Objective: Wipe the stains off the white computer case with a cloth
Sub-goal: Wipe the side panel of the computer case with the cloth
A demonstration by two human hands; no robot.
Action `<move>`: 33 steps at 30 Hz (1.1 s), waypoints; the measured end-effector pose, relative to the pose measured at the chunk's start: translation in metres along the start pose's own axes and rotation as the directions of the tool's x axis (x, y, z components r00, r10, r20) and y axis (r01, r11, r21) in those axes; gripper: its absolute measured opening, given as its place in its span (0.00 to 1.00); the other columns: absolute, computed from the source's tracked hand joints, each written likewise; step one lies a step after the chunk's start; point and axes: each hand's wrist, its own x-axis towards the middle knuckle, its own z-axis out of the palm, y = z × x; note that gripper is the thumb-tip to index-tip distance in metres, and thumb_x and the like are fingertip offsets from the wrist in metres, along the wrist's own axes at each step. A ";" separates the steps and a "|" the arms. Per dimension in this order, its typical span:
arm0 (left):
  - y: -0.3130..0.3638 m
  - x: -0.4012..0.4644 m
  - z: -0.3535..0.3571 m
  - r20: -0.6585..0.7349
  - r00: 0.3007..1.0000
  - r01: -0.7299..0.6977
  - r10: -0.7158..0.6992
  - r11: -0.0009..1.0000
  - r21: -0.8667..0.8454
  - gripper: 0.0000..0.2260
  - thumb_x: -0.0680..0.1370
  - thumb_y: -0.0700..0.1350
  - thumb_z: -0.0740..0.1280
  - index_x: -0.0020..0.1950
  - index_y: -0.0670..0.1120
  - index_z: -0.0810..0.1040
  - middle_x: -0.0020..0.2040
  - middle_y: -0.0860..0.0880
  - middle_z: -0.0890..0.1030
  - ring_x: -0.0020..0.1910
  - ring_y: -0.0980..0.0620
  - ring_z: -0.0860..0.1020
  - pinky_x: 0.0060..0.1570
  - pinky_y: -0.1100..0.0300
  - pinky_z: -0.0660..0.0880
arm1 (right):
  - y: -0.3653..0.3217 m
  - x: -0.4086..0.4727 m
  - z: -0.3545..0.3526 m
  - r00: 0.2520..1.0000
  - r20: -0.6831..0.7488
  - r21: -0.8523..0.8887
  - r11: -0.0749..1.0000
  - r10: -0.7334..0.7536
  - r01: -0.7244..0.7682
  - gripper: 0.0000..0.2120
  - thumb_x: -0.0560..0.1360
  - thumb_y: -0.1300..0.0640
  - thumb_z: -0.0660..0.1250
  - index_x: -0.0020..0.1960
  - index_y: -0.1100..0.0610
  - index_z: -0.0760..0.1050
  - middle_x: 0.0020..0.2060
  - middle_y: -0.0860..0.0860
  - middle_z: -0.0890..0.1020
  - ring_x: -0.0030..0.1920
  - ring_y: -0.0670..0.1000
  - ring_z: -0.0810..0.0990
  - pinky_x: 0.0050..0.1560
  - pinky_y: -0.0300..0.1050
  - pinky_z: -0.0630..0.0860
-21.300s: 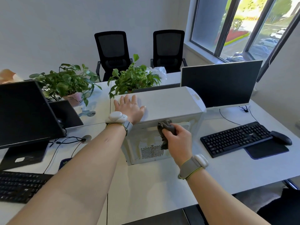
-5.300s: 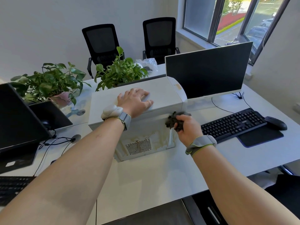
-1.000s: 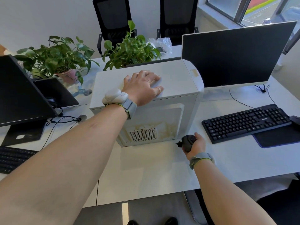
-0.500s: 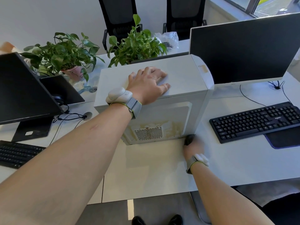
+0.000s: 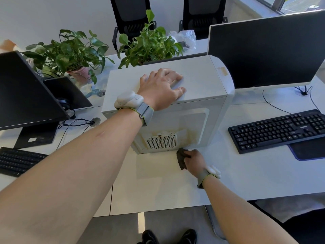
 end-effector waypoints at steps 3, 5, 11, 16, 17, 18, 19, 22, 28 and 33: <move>0.001 0.000 0.000 -0.001 1.000 0.001 -0.001 1.000 -0.003 0.22 0.78 0.67 0.57 0.71 0.65 0.69 0.76 0.56 0.65 0.75 0.48 0.62 0.75 0.42 0.52 | 0.017 0.004 -0.033 0.955 -0.293 0.088 0.996 0.049 -0.024 0.15 0.74 0.62 0.61 0.57 0.54 0.82 0.48 0.56 0.84 0.44 0.56 0.82 0.49 0.48 0.82; 0.001 0.000 -0.001 -0.002 1.000 0.002 -0.002 1.000 -0.003 0.22 0.78 0.67 0.57 0.71 0.65 0.69 0.76 0.56 0.65 0.75 0.48 0.62 0.75 0.42 0.52 | 0.026 0.013 -0.045 0.911 -0.399 0.112 0.991 0.107 -0.068 0.23 0.75 0.57 0.63 0.70 0.52 0.75 0.64 0.57 0.75 0.55 0.62 0.78 0.61 0.55 0.78; 0.002 -0.002 -0.003 0.010 1.000 0.009 -0.009 1.000 -0.007 0.22 0.79 0.67 0.57 0.72 0.65 0.69 0.76 0.56 0.65 0.75 0.48 0.62 0.75 0.43 0.51 | 0.032 0.014 -0.019 0.955 -0.295 -0.432 0.888 0.025 -0.157 0.37 0.77 0.45 0.67 0.81 0.52 0.58 0.76 0.57 0.60 0.70 0.64 0.63 0.70 0.58 0.69; 0.004 -0.002 -0.002 0.008 1.000 0.002 -0.002 1.000 -0.007 0.22 0.79 0.66 0.57 0.71 0.65 0.69 0.75 0.57 0.65 0.75 0.49 0.62 0.75 0.42 0.52 | 0.007 0.012 0.019 0.966 -0.258 -0.512 0.848 -0.002 -0.135 0.32 0.83 0.49 0.61 0.80 0.63 0.54 0.75 0.61 0.60 0.68 0.63 0.68 0.68 0.55 0.70; 0.004 -0.002 -0.002 0.006 1.000 0.000 0.000 1.000 -0.012 0.21 0.79 0.66 0.57 0.71 0.65 0.69 0.75 0.57 0.65 0.74 0.49 0.62 0.75 0.42 0.52 | 0.000 0.011 0.031 0.969 -0.246 -0.501 0.856 0.000 -0.128 0.32 0.83 0.50 0.61 0.79 0.66 0.54 0.74 0.62 0.61 0.68 0.63 0.69 0.67 0.54 0.71; 0.004 -0.001 -0.003 0.004 1.000 0.000 0.000 1.000 -0.014 0.21 0.79 0.66 0.57 0.71 0.65 0.69 0.75 0.57 0.65 0.75 0.49 0.62 0.75 0.42 0.52 | -0.005 0.011 0.042 0.973 -0.230 -0.473 0.873 0.010 -0.120 0.32 0.83 0.51 0.61 0.79 0.68 0.55 0.73 0.63 0.63 0.67 0.62 0.71 0.66 0.52 0.72; 0.002 -0.001 -0.002 0.004 1.000 0.002 -0.002 1.000 -0.014 0.21 0.79 0.66 0.57 0.71 0.65 0.69 0.75 0.57 0.65 0.75 0.49 0.62 0.75 0.41 0.51 | -0.010 0.011 0.055 0.979 -0.203 -0.457 0.883 0.012 -0.106 0.32 0.83 0.52 0.61 0.78 0.69 0.55 0.72 0.63 0.63 0.65 0.62 0.72 0.64 0.50 0.73; 0.001 0.000 -0.002 0.023 1.000 0.005 -0.004 1.000 -0.027 0.21 0.79 0.66 0.57 0.72 0.65 0.69 0.76 0.57 0.64 0.75 0.50 0.61 0.75 0.42 0.50 | -0.023 0.004 0.083 0.993 -0.116 -0.516 0.856 -0.028 -0.036 0.24 0.82 0.55 0.60 0.73 0.66 0.62 0.68 0.60 0.65 0.56 0.56 0.73 0.56 0.44 0.74; 0.001 0.002 -0.007 0.063 0.998 0.016 -0.011 0.997 -0.077 0.22 0.81 0.63 0.58 0.74 0.64 0.66 0.78 0.54 0.63 0.77 0.48 0.59 0.76 0.42 0.49 | -0.012 0.007 0.066 0.997 -0.062 -0.470 0.882 -0.055 0.019 0.18 0.80 0.54 0.61 0.67 0.60 0.73 0.65 0.57 0.73 0.54 0.58 0.79 0.57 0.51 0.78; -0.012 0.004 -0.021 0.158 0.987 0.056 0.017 0.893 -0.446 0.27 0.81 0.56 0.64 0.79 0.56 0.64 0.77 0.52 0.68 0.76 0.49 0.64 0.76 0.47 0.57 | -0.001 0.004 0.012 0.916 -0.395 -0.207 0.966 0.062 -0.154 0.14 0.78 0.54 0.63 0.64 0.54 0.72 0.58 0.57 0.75 0.42 0.56 0.76 0.50 0.52 0.77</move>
